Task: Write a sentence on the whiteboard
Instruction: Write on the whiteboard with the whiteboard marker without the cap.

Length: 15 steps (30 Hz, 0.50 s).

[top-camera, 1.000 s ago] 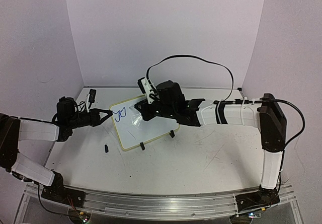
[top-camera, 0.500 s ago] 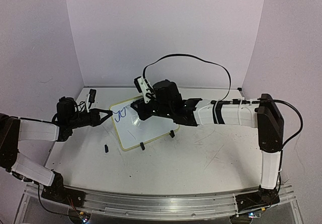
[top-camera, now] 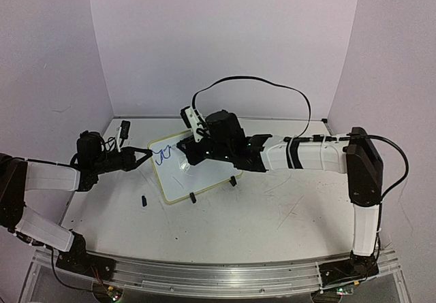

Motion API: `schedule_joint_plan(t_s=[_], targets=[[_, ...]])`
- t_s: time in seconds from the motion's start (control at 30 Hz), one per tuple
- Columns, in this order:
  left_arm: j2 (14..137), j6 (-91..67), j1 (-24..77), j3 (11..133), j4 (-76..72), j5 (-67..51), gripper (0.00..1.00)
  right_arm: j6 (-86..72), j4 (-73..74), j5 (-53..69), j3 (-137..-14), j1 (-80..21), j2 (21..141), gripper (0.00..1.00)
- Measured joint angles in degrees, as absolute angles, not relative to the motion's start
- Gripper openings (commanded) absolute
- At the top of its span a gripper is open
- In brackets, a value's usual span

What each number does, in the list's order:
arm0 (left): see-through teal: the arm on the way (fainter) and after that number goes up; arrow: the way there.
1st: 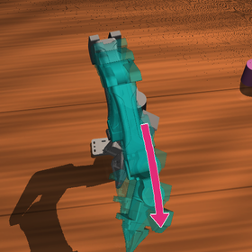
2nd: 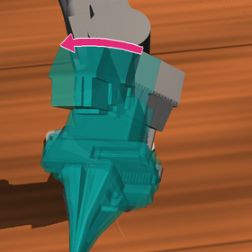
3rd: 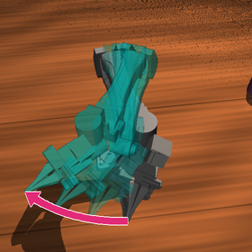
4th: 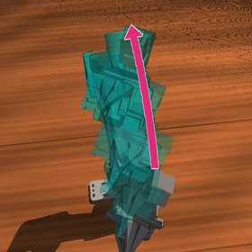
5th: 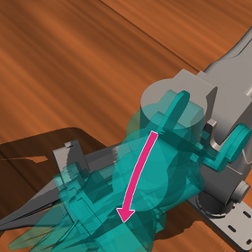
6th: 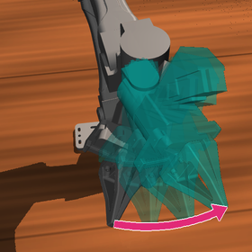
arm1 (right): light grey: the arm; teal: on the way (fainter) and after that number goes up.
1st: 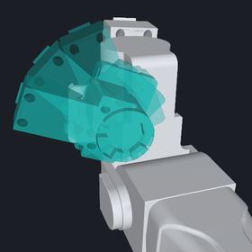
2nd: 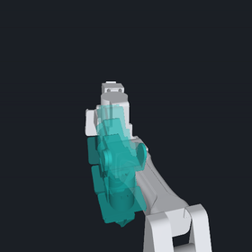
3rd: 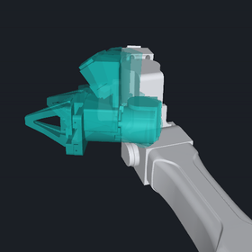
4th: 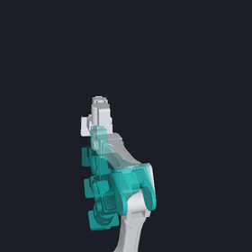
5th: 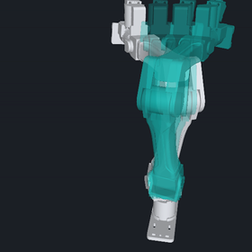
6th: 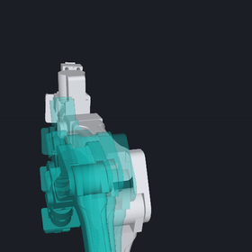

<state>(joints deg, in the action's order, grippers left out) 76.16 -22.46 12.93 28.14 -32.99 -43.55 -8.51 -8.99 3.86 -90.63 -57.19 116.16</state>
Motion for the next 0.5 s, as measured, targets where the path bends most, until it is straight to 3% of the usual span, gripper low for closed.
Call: schedule_joint_plan(t_s=[0.5], targets=[[76.18,-22.46,12.93,28.14,-32.95,-43.46,0.0,-9.08,-9.23,3.18,-88.42,-57.93,116.03,0.0]])
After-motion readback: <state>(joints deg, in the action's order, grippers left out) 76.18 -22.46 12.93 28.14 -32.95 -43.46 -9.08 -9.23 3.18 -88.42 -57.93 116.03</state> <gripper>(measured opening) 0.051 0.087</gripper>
